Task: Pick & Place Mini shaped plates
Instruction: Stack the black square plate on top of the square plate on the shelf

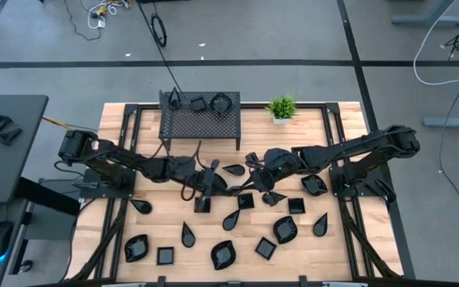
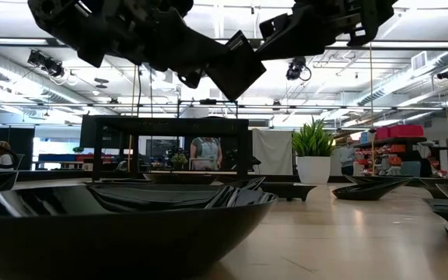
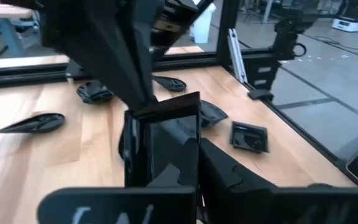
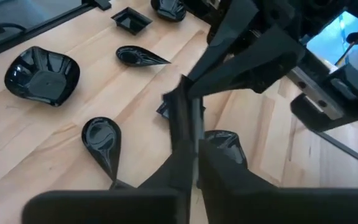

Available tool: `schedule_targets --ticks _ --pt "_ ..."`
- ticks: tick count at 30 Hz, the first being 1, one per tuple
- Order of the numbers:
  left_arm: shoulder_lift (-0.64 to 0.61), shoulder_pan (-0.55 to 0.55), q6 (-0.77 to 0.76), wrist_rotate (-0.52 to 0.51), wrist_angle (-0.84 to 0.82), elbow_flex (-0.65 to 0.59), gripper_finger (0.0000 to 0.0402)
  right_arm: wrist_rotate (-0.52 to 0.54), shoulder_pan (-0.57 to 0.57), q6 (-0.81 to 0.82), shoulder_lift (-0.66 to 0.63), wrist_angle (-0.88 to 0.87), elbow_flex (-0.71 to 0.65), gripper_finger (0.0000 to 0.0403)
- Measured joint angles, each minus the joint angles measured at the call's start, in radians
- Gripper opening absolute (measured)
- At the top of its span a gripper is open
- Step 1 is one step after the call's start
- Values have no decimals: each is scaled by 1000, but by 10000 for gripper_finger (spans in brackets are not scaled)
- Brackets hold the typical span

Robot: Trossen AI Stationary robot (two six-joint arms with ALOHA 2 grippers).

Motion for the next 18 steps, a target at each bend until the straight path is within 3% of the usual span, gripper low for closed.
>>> schedule_targets --ticks 9,14,18 --pt "0 0 -1 33 1 0 4 19 0 -48 -24 2 0 120" --pt "-1 0 -1 12 0 0 4 142 1 4 -111 2 0 164" --pt "-56 0 -2 -25 -52 0 4 271 -4 121 -182 -16 2 173"
